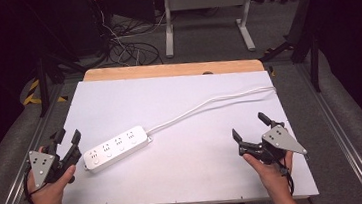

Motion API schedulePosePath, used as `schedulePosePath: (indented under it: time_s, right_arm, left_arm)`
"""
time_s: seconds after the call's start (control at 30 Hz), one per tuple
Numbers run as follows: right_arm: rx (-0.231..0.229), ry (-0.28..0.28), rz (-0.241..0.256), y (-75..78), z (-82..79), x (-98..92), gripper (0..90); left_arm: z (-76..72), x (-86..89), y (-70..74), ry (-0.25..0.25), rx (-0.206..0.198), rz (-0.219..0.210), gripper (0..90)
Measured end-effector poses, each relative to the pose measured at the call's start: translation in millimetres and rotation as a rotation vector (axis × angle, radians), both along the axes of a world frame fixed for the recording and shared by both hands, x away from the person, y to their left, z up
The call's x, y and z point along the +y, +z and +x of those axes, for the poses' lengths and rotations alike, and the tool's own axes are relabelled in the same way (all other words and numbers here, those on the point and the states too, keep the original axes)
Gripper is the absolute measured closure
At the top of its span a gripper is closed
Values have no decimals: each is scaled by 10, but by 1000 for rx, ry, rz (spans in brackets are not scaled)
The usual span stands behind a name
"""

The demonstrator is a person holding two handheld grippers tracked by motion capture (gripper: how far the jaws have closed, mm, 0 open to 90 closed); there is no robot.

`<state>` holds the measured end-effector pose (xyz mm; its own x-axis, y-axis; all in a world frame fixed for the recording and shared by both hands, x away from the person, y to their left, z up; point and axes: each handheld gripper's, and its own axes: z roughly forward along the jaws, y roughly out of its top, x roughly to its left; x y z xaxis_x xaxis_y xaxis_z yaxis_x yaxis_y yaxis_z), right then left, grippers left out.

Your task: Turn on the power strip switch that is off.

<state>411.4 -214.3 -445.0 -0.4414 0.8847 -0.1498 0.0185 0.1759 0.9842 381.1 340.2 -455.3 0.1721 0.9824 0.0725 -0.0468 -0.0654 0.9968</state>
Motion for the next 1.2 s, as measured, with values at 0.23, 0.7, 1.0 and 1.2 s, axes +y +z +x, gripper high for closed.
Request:
schedulePosePath:
  time_s: [0.23,0.7,1.0,1.2]
  right_arm:
    - [3,6,5,-3,6,-2,62]
    - [5,13,9,-7,8,-6,74]
    - [13,9,12,-11,2,-4,80]
    - [12,14,20,-7,7,-6,82]
  left_arm:
    - [-33,-11,71,-136,54,7,828]
    - [-104,-59,216,-206,117,26,900]
    - [38,-461,322,-336,318,156,900]
    - [305,-767,366,-393,457,267,900]
